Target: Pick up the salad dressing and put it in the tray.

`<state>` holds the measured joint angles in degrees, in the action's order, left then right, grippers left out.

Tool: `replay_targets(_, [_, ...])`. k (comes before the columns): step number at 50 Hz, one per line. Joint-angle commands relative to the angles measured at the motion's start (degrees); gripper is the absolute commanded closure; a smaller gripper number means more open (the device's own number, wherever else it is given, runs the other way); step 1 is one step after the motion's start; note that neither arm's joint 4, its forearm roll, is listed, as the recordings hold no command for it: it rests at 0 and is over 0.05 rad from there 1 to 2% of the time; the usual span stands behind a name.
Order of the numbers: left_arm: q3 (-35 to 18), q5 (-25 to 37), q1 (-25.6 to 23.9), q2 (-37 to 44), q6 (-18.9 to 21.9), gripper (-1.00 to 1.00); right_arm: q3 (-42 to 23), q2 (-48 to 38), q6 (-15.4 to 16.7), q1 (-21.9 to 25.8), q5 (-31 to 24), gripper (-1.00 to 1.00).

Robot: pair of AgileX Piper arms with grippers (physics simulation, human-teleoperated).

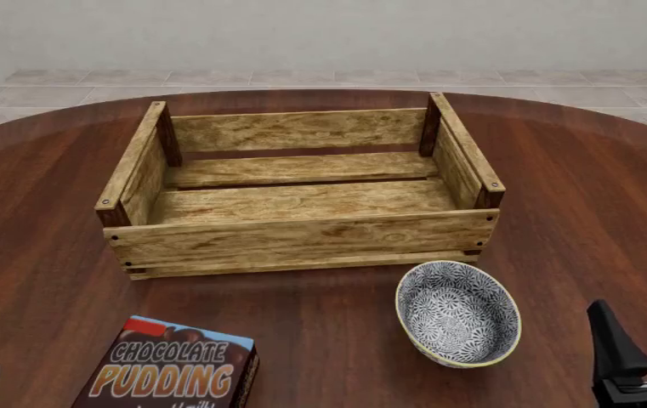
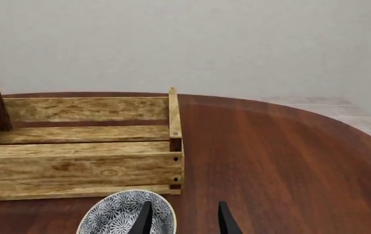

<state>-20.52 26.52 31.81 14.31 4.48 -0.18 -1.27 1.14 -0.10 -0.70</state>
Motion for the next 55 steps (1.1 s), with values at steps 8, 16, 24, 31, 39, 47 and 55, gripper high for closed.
replay_targets(8, [-7.72, 2.21, -6.38, 2.80, 1.45, 1.00, -0.04, 0.04, -0.19, -0.17, -0.07, -1.00])
replay_targets(16, [-10.13, 1.60, -8.75, 5.15, 1.78, 1.00, -0.05, 0.08, -0.21, -0.14, -0.11, -1.00])
replay_targets(24, [-11.26, 0.51, -10.37, 7.50, 2.19, 1.00, 0.04, -0.23, -0.39, -0.18, 0.25, -1.00])
replay_targets(31, [-12.33, -0.65, -11.90, 9.78, 2.43, 1.00, 0.04, -0.29, -0.40, -0.18, 0.34, -1.00])
replay_targets(39, [-14.01, -0.92, -16.86, 11.04, 3.71, 1.00, 0.08, -0.57, -0.48, -0.37, 0.64, -1.00])
replay_targets(47, [-15.69, -1.97, -19.00, 13.32, 5.70, 1.00, 0.07, -0.33, -0.37, -0.30, 0.33, -1.00])
replay_targets(55, [-18.83, -3.07, -21.67, 16.88, 7.61, 1.00, 0.06, -0.60, -0.36, -0.37, 0.55, -1.00])
